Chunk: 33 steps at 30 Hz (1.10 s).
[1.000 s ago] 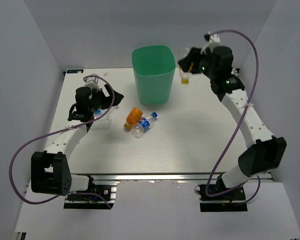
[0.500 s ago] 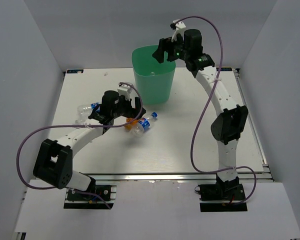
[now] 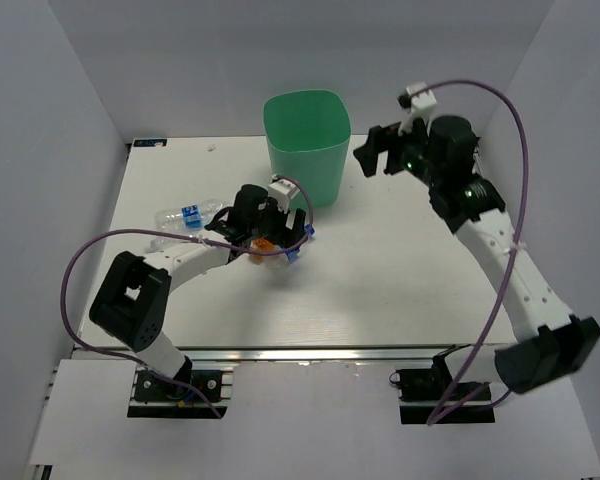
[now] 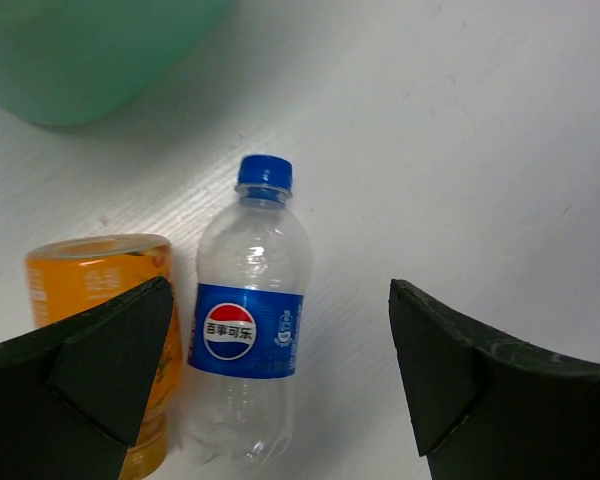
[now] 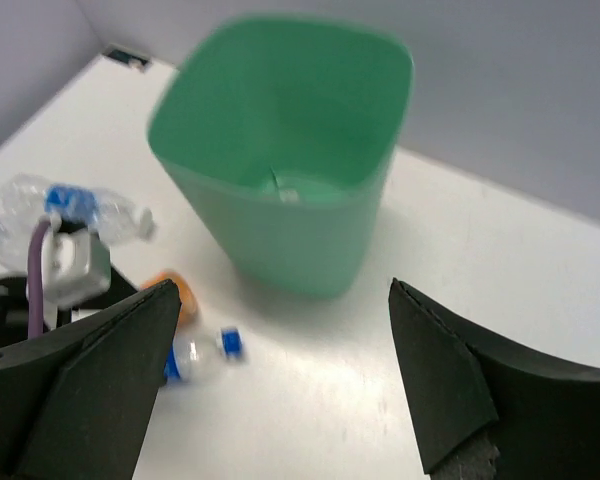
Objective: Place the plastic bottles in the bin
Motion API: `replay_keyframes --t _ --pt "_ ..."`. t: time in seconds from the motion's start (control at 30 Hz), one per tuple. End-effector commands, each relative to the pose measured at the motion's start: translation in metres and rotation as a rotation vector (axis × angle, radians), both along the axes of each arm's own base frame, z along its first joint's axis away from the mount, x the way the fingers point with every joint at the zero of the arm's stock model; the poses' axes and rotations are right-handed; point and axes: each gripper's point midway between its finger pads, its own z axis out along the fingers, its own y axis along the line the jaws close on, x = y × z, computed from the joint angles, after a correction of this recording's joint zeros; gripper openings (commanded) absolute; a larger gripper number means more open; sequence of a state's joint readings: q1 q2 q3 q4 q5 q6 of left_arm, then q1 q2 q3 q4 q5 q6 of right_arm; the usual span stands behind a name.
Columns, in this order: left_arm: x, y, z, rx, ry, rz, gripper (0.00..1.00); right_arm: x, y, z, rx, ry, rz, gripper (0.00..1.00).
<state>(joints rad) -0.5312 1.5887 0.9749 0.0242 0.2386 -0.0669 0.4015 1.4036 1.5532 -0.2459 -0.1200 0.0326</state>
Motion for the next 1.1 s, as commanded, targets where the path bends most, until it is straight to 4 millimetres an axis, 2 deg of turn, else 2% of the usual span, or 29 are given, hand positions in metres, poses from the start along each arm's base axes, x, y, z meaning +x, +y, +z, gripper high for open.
replay_keyframes --t 0.0,0.1,0.13,0.2,0.23,0.27,0.37,0.47,0.5,0.53,0.6,0.67,0.73,0.87,0.97,1.07 --pt "0.000 -0.012 -0.003 0.036 -0.016 -0.044 0.98 -0.006 -0.039 -0.083 -0.009 0.146 -0.150 0.89" --pt "-0.004 -0.015 -0.018 0.070 0.030 -0.074 0.96 -0.021 -0.067 -0.104 -0.018 0.196 -0.226 0.89" --pt "-0.008 -0.016 -0.032 0.087 0.070 -0.087 0.95 -0.022 -0.085 -0.117 -0.035 0.224 -0.292 0.89" --pt "-0.010 -0.021 -0.039 0.095 0.097 -0.106 0.90 -0.030 -0.103 -0.118 -0.044 0.223 -0.351 0.89" --pt "-0.012 -0.021 -0.050 0.109 0.124 -0.112 0.89 -0.032 -0.110 -0.122 -0.046 0.229 -0.371 0.89" --pt "-0.014 -0.024 -0.054 0.113 0.132 -0.114 0.88 -0.037 -0.114 -0.116 -0.036 0.208 -0.378 0.89" --pt "-0.016 -0.026 -0.068 0.138 0.171 -0.092 0.76 -0.043 -0.119 -0.107 -0.022 0.165 -0.386 0.89" --pt "-0.016 -0.031 -0.065 0.133 0.164 -0.083 0.62 -0.047 -0.122 -0.101 -0.018 0.143 -0.392 0.89" --pt "-0.015 -0.033 -0.061 0.128 0.156 -0.081 0.54 -0.047 -0.124 -0.101 -0.020 0.140 -0.397 0.89" --pt "-0.014 -0.036 -0.055 0.117 0.142 -0.083 0.39 -0.047 -0.125 -0.100 -0.019 0.136 -0.403 0.89" --pt "-0.012 -0.040 -0.032 0.083 0.108 -0.084 0.28 -0.047 -0.129 -0.102 -0.017 0.137 -0.429 0.89" --pt "-0.010 -0.048 -0.004 0.041 0.064 -0.099 0.27 -0.046 -0.136 -0.107 -0.008 0.144 -0.469 0.89" --pt "-0.009 -0.054 0.043 -0.027 -0.022 -0.113 0.27 -0.046 -0.145 -0.118 0.000 0.164 -0.525 0.89" --pt "-0.010 -0.052 0.130 -0.139 -0.201 -0.104 0.27 -0.047 -0.154 -0.123 0.013 0.174 -0.569 0.89" --pt "-0.012 -0.044 0.199 -0.227 -0.355 -0.076 0.28 -0.047 -0.153 -0.122 0.009 0.161 -0.555 0.89" --pt "-0.004 -0.031 0.265 -0.317 -0.532 0.007 0.36 -0.048 -0.147 -0.123 0.002 0.160 -0.514 0.89"
